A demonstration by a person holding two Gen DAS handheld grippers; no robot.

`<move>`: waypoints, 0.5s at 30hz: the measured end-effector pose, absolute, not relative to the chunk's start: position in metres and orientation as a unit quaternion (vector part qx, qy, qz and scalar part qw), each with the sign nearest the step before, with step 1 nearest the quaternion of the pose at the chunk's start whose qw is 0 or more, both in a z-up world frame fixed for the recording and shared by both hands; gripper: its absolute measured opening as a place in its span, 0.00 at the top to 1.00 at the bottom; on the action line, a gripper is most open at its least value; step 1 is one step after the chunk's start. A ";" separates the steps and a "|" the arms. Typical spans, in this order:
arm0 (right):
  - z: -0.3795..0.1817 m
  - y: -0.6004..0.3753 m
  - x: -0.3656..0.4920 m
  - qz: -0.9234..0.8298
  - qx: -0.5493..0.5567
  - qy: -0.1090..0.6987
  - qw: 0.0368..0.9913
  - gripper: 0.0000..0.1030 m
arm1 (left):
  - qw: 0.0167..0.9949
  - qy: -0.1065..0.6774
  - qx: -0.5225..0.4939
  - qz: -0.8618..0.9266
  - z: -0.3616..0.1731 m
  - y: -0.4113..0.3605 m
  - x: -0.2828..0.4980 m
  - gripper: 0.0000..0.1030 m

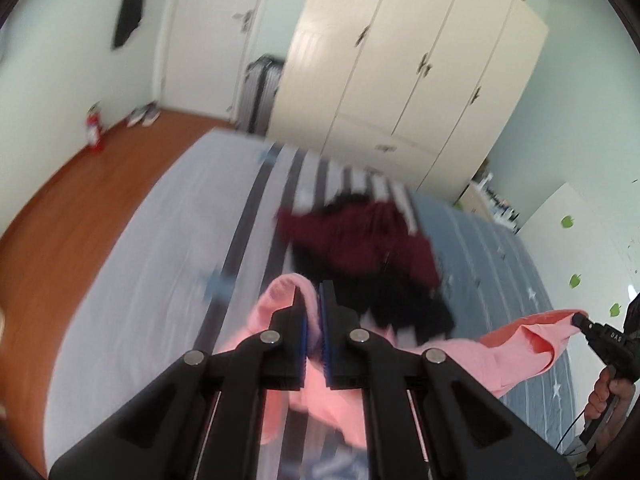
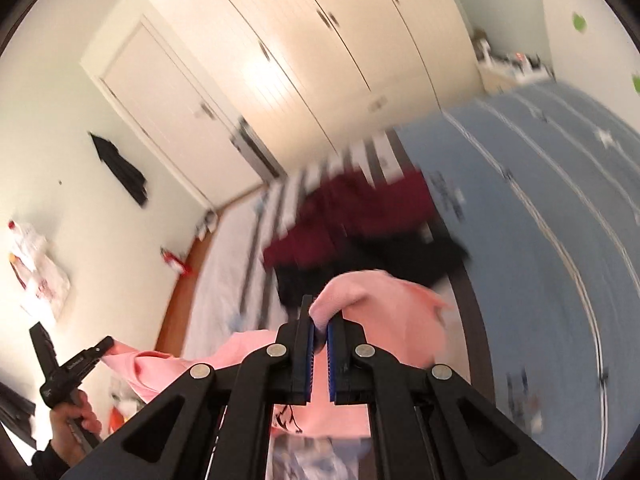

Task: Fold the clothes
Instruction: 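Lift the pink shirt up with both tools and shake it out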

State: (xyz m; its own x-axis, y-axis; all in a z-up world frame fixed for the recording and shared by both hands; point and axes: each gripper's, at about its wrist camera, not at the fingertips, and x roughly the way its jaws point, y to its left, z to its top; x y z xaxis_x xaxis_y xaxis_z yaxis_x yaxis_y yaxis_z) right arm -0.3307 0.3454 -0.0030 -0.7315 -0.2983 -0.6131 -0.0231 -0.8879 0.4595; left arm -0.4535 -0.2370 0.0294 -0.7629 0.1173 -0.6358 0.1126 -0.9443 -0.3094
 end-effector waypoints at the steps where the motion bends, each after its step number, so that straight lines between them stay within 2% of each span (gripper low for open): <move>1: 0.014 0.343 -0.353 -0.910 0.346 -0.216 0.077 0.96 | 0.001 -0.163 -0.338 0.927 0.045 -0.238 -0.472 0.96; 6: 0.117 0.347 -0.433 -0.937 0.281 -0.196 0.070 0.96 | 0.000 -0.156 -0.281 0.947 0.165 -0.249 -0.571 0.96; 11: 0.235 0.350 -0.446 -0.968 0.162 -0.177 0.073 0.96 | 0.019 -0.114 -0.178 0.977 0.281 -0.246 -0.553 0.96; 13: 0.259 0.349 -0.431 -0.975 0.126 -0.165 0.077 0.96 | 0.027 -0.108 -0.165 0.980 0.298 -0.251 -0.538 0.96; 15: 0.261 0.346 -0.413 -0.979 0.114 -0.150 0.080 0.96 | 0.037 -0.105 -0.169 0.979 0.286 -0.256 -0.517 0.96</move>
